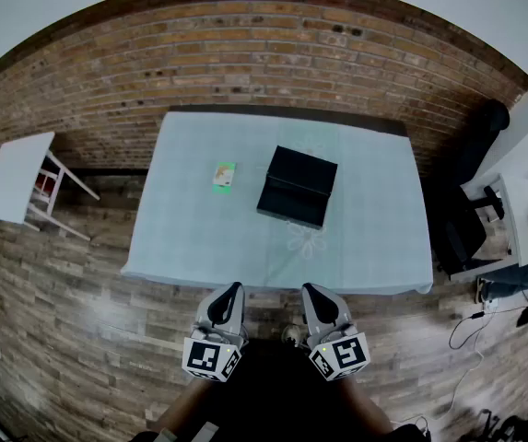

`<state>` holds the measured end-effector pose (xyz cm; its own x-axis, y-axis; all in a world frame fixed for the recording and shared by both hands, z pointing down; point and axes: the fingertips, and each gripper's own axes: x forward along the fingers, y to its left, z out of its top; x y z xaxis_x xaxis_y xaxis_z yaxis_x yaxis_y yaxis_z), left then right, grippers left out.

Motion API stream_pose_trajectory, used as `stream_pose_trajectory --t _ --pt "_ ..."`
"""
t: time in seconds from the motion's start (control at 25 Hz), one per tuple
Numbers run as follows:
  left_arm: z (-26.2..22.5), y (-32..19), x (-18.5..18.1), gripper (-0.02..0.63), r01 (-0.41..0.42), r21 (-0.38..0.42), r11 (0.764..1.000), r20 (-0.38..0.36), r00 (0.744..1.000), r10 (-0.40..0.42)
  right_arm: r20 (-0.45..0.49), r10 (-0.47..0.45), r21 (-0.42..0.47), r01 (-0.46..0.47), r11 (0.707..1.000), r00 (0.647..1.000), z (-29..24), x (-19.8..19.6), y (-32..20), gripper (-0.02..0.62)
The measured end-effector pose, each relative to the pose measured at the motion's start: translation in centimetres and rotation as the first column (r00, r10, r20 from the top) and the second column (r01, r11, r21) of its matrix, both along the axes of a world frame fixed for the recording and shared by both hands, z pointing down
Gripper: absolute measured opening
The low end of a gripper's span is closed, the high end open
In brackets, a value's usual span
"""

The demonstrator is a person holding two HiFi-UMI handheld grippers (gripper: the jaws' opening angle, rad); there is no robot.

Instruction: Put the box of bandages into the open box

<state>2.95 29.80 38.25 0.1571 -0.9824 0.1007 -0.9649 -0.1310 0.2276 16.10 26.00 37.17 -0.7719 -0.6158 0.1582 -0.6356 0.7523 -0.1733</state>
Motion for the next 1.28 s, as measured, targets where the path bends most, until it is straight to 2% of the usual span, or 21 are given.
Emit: stream_pose_trajectory --t 0.4,0.64,1.0,1.28 --pt "-0.7 -0.1 0.6 -0.002 0.001 0.003 1.000 -0.001 1.000 -0.001 0.005 -0.009 -0.001 0.009 1.000 1.000 -0.1 0.4 0.0 0.000" --pt "-1.0 0.2 0.6 -0.002 0.010 0.005 1.000 0.004 1.000 -0.010 0.055 0.025 -0.022 -0.024 0.999 0.998 -0.5 0.8 -0.5 0.002" --pt "-0.7 1.5 -1.6 -0.002 0.016 0.002 1.000 0.002 1.000 -0.016 0.055 0.030 -0.019 -0.029 0.999 0.998 -0.4 -1.2 0.4 0.002" --pt "-0.5 2.6 -4.6 -0.002 0.004 0.001 1.000 -0.005 1.000 -0.003 0.045 0.052 -0.015 -0.052 0.999 0.998 -0.2 -4.3 1.4 0.002"
